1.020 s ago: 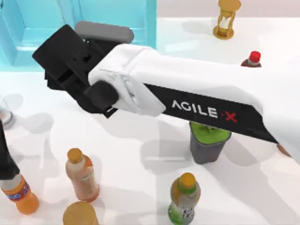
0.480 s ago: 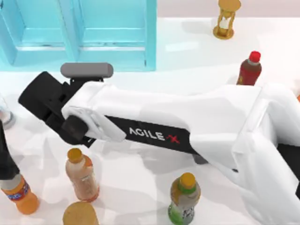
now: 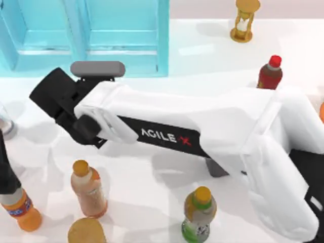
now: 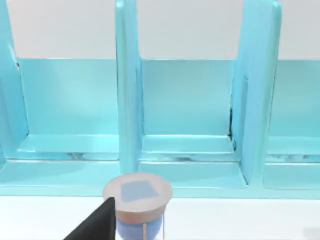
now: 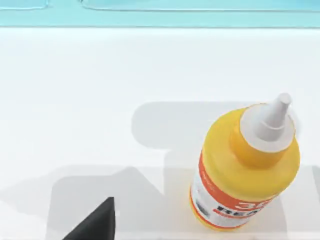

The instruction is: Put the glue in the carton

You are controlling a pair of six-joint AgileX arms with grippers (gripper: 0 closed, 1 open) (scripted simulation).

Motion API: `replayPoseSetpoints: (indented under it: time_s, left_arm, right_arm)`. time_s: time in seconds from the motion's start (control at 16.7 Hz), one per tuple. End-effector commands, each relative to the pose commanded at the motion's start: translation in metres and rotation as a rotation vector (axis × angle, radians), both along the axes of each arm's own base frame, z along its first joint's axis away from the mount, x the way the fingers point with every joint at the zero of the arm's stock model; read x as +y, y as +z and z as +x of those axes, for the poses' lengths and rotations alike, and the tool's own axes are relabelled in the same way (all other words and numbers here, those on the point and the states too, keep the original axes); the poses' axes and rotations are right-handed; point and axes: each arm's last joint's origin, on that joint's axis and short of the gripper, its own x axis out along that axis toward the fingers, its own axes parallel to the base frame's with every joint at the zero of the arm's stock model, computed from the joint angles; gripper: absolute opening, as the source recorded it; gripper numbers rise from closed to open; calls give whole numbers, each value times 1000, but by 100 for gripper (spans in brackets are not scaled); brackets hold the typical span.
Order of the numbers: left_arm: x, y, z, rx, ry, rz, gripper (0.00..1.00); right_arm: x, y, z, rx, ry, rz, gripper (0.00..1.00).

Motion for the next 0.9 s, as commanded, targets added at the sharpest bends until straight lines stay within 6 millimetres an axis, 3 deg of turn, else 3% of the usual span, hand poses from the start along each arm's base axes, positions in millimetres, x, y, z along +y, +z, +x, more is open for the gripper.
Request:
replayPoseSetpoints:
  time_s: [0.18,0.36,0.84,0.9]
  left_arm:
    - [0,0,0,0,0,0,100]
    - [0,0,0,0,0,0,100]
    - [0,0,0,0,0,0,100]
    - [0,0,0,0,0,0,100]
  right_arm:
    - [-3,-25,32,-1,6,-4,100]
    - [-2,-46,48,-1,8,-5,100]
    - [3,-49,45,-1,7,-4,100]
    - [3,-49,45,-1,7,-4,92]
